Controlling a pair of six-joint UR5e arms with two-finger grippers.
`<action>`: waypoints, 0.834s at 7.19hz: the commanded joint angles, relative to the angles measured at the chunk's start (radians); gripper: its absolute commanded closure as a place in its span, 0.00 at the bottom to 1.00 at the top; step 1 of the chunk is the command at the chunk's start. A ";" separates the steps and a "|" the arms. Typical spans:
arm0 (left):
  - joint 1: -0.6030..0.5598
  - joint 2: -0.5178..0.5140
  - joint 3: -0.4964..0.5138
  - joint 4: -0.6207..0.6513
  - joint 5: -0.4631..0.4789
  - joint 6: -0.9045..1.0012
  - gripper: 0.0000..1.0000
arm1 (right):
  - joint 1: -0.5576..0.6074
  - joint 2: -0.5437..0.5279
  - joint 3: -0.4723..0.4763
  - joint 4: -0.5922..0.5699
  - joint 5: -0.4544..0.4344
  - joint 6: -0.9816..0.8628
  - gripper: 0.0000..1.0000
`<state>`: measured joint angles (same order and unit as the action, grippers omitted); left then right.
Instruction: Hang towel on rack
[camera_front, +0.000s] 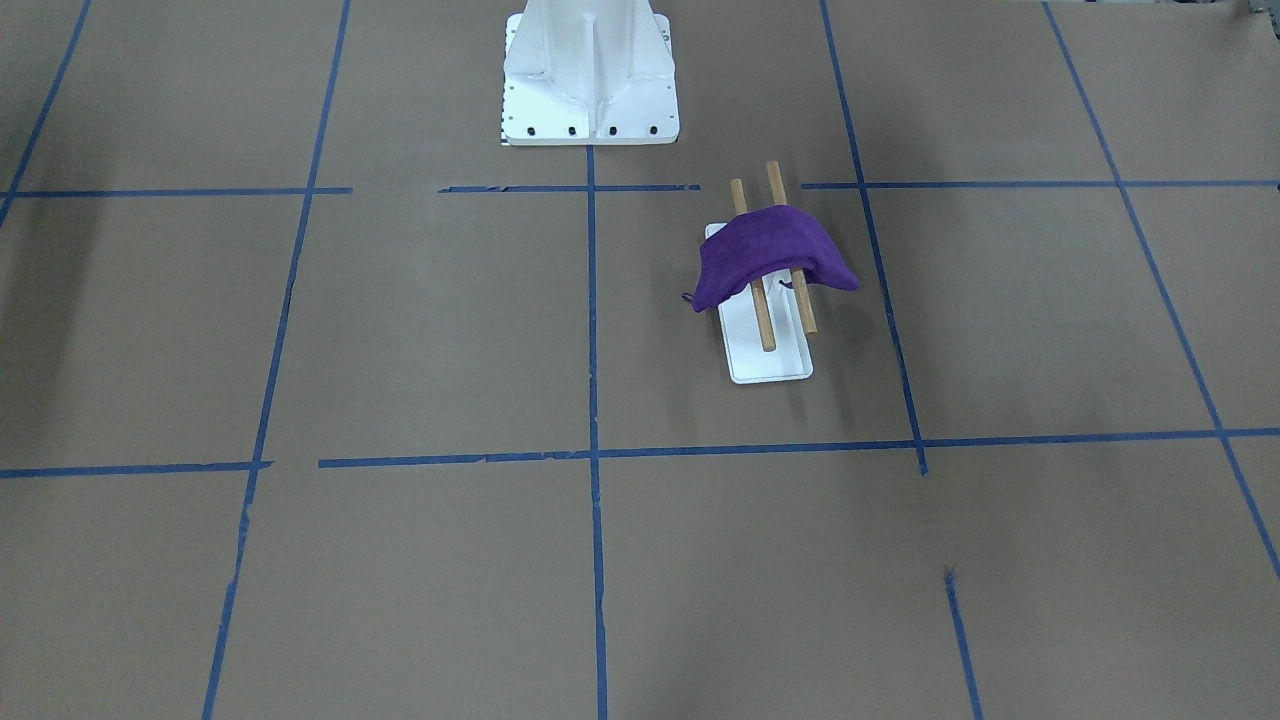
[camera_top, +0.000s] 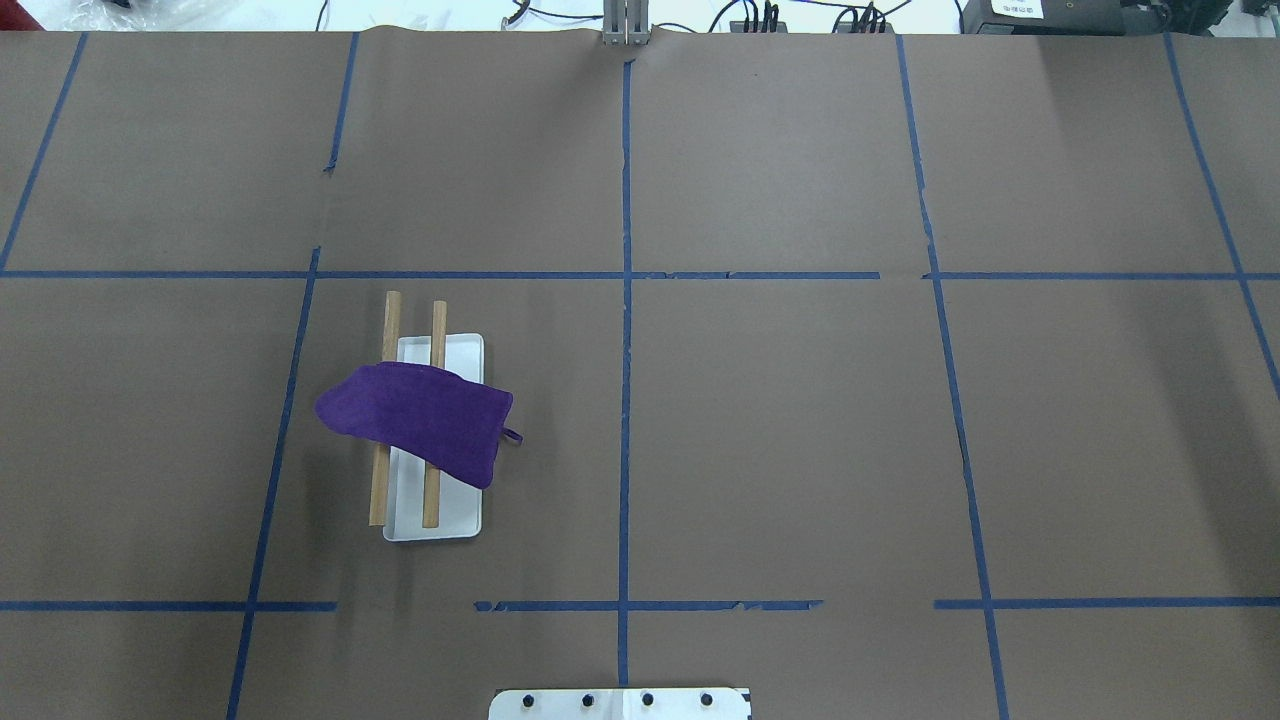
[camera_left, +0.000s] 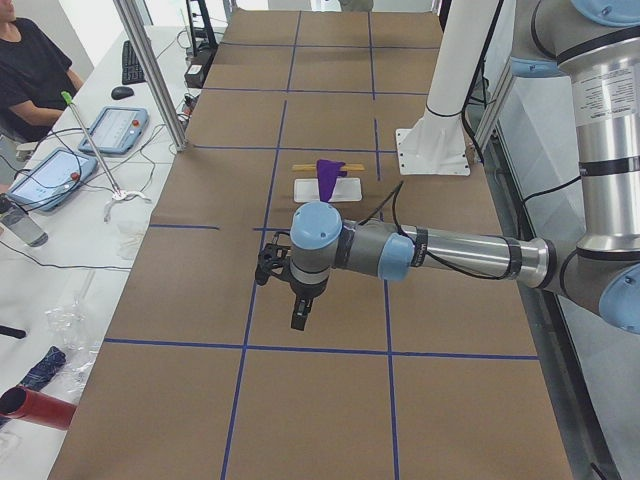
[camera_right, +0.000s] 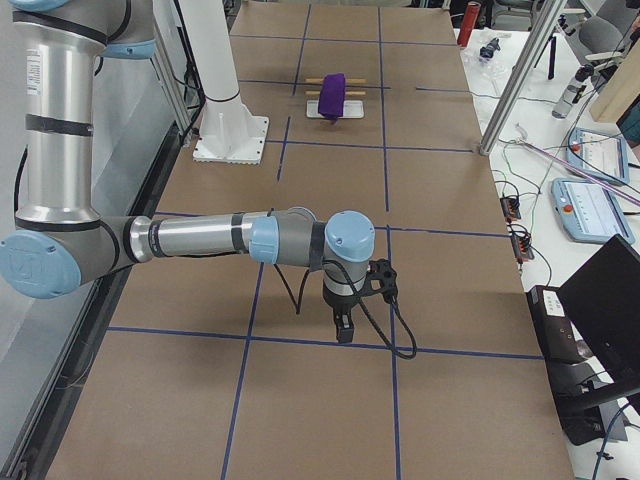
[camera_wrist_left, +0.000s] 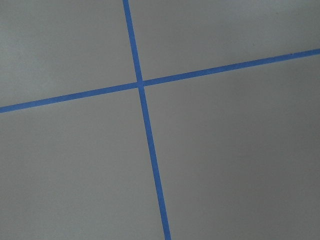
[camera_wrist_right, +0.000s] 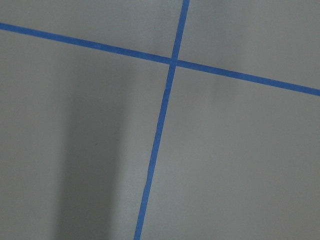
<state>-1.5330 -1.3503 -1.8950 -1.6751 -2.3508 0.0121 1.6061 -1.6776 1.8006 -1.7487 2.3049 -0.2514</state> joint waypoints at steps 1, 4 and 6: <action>-0.001 0.003 0.000 -0.003 -0.004 -0.004 0.00 | 0.000 -0.004 -0.007 -0.008 0.010 0.001 0.00; 0.002 -0.009 0.004 0.005 -0.004 0.000 0.00 | -0.002 -0.010 -0.041 -0.005 0.042 0.007 0.00; 0.007 -0.010 0.008 0.008 -0.004 0.002 0.00 | -0.014 -0.007 -0.047 0.005 0.053 0.037 0.00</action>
<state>-1.5295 -1.3591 -1.8907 -1.6687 -2.3548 0.0123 1.6016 -1.6864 1.7556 -1.7489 2.3511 -0.2313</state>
